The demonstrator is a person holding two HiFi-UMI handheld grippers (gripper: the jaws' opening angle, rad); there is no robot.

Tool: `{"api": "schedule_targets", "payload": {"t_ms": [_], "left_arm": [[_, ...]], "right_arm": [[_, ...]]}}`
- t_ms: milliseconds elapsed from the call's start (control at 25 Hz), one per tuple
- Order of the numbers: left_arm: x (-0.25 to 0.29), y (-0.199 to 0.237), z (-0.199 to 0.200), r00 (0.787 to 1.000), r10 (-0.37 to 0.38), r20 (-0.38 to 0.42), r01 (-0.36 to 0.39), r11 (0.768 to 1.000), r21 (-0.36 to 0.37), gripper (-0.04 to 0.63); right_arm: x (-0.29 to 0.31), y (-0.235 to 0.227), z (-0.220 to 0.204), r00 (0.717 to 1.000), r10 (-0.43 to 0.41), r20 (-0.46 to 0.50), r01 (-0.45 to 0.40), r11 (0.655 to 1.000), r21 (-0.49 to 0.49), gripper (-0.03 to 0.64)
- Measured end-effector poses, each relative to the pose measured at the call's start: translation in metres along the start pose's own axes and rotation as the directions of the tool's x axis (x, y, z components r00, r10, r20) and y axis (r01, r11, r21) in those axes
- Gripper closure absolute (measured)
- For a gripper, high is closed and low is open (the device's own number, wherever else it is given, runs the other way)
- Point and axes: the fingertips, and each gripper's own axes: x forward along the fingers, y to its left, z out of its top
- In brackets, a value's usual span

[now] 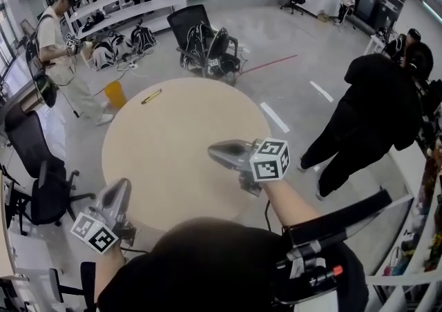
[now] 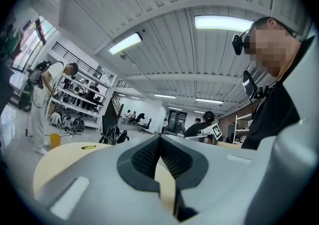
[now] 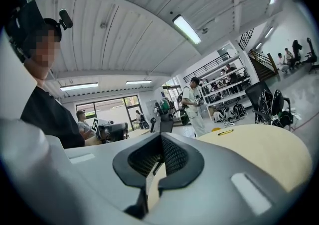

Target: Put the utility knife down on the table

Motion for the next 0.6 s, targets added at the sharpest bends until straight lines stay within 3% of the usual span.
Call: {"api": "schedule_targets", "payload": {"t_ms": [360, 600], "left_arm": [[-0.066, 0.057, 0.011, 0.999, -0.031, 0.009, 0.031, 0.999, -0.012, 0.598], [-0.064, 0.049, 0.013, 0.999, -0.024, 0.032, 0.024, 1.000, -0.005, 0.598]], "right_arm": [[0.060, 0.042, -0.007, 0.996, -0.081, 0.035, 0.081, 0.997, 0.004, 0.603], [0.050, 0.041, 0.002, 0.994, -0.100, 0.049, 0.103, 0.993, -0.055, 0.604]]}}
